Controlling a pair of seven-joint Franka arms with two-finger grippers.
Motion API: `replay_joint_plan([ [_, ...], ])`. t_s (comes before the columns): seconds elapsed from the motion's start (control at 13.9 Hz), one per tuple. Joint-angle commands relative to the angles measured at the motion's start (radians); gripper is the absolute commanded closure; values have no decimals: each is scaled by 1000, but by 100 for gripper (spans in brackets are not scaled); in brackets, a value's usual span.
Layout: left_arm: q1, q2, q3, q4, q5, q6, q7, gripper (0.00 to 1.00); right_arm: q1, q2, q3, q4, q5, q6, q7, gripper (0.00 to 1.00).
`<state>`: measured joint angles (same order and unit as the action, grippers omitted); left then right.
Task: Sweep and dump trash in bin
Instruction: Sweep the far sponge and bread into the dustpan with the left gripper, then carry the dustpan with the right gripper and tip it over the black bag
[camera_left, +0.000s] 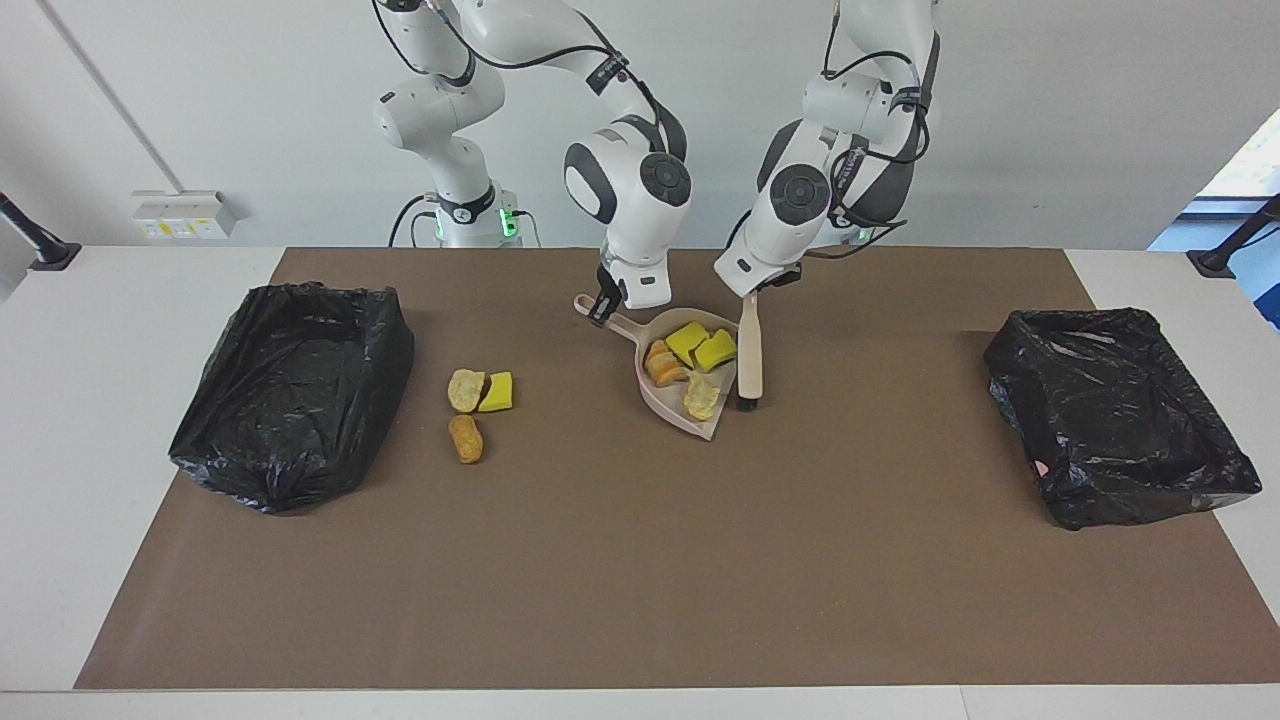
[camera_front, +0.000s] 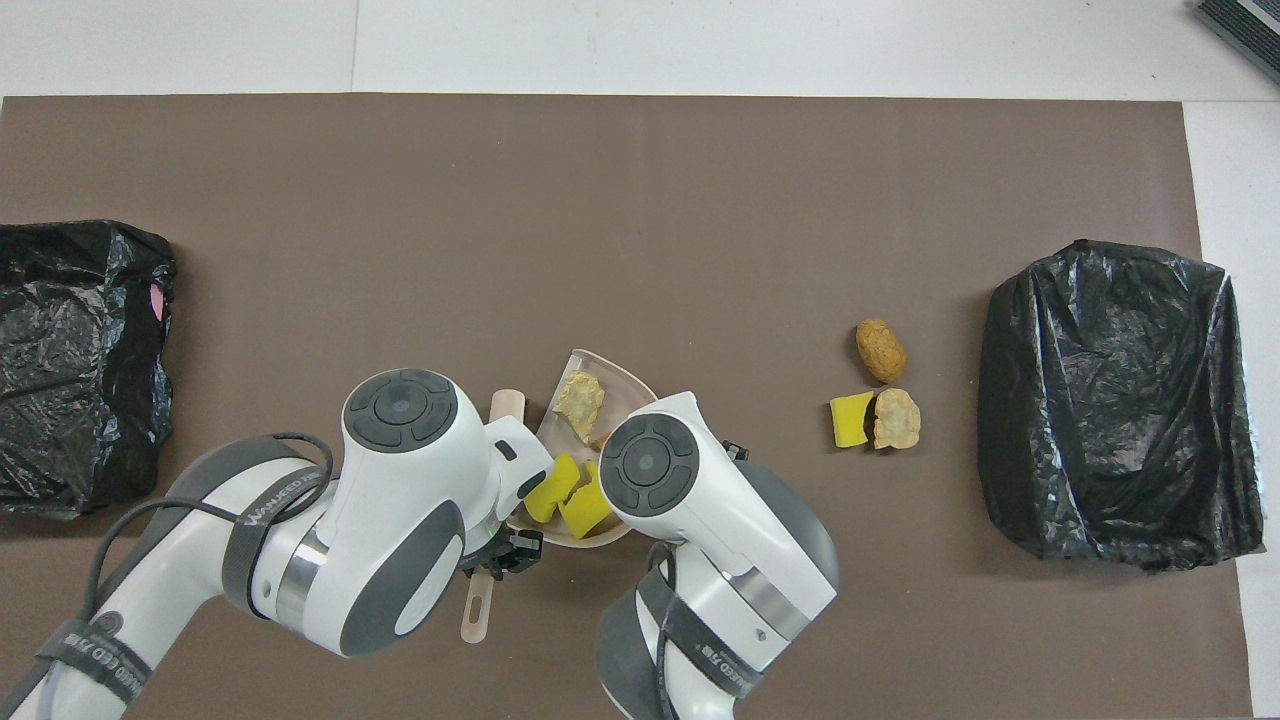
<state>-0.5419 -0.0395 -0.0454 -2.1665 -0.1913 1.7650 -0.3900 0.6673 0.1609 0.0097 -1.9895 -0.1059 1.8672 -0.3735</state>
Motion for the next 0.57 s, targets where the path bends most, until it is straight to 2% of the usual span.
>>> replay_joint_plan([
  [0.0,-16,-71,15,-27,3,-18,-59,100,-32,-40,7,0,-6,-19,18,100],
  [0.22,-50,-105,13,-36,19,-10,-122,100,-98,-98,6,0,-5,-25,-16,100],
  [0.5,-86,-122,13,-53,39,14,-177,100,-230,-159,-2,29,-3,-69,-178,100],
])
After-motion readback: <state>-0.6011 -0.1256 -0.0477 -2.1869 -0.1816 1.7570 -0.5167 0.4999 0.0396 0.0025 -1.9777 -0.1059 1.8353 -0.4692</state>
